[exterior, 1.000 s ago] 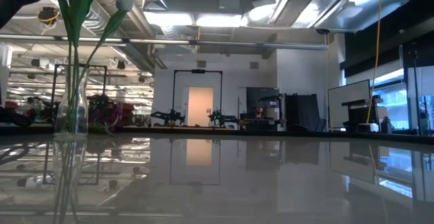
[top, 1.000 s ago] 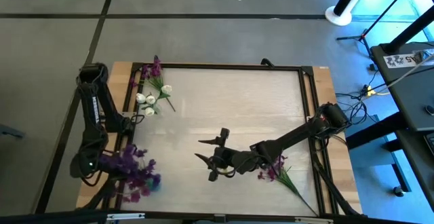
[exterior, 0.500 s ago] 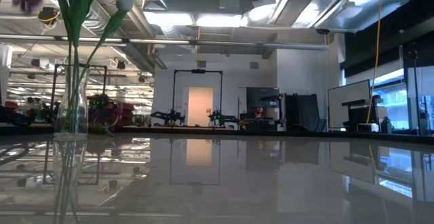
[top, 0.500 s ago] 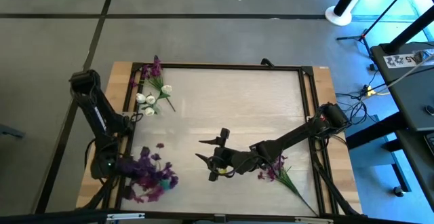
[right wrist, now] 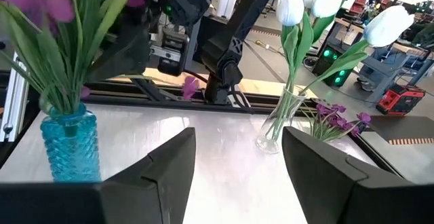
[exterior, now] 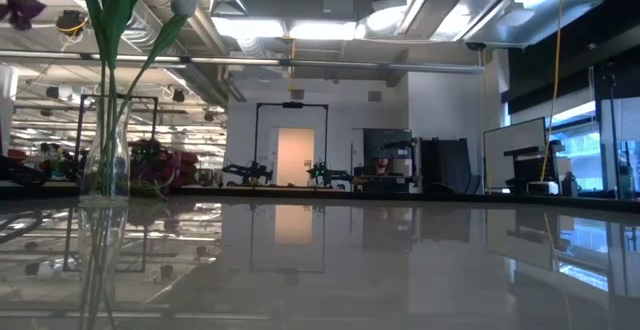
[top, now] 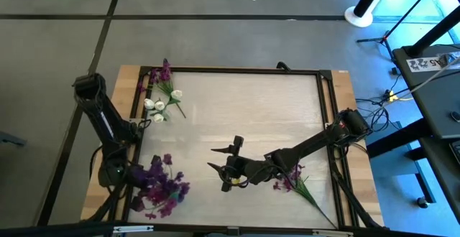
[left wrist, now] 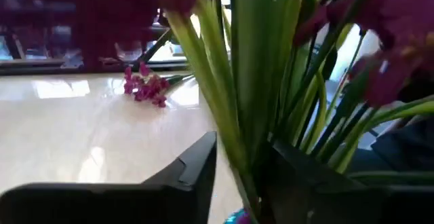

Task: Sort flowers into vase by color
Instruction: Put the violet flowers into the transparent blue vase

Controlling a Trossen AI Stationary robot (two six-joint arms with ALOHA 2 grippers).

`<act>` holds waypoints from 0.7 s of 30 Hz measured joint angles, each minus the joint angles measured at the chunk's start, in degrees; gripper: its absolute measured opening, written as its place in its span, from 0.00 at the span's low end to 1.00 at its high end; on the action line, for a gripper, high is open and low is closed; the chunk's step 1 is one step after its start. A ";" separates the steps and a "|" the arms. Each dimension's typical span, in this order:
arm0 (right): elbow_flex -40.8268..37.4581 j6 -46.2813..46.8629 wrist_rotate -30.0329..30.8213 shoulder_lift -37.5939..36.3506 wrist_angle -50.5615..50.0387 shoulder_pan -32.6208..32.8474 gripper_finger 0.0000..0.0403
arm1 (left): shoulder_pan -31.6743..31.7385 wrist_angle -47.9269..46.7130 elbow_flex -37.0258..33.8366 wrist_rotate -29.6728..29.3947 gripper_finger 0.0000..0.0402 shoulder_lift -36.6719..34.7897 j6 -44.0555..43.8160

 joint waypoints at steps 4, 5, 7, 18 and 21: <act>0.02 0.00 0.00 0.00 -0.09 0.00 0.54 | -1.01 0.06 0.00 -0.05 0.35 -2.46 2.73; 0.00 0.00 0.00 0.00 -0.08 0.00 0.54 | -1.23 0.06 0.00 -0.09 0.36 -3.05 3.38; 0.02 0.00 0.00 0.00 -0.09 0.00 0.54 | -1.55 0.12 0.00 -0.16 0.38 -4.16 4.50; 0.02 -0.02 0.00 0.00 -0.39 0.00 0.54 | 0.37 0.64 0.00 2.80 0.24 -5.31 5.35; 0.02 -0.18 0.00 0.00 -0.37 0.00 0.54 | 1.33 0.67 0.02 4.46 0.08 -4.74 5.15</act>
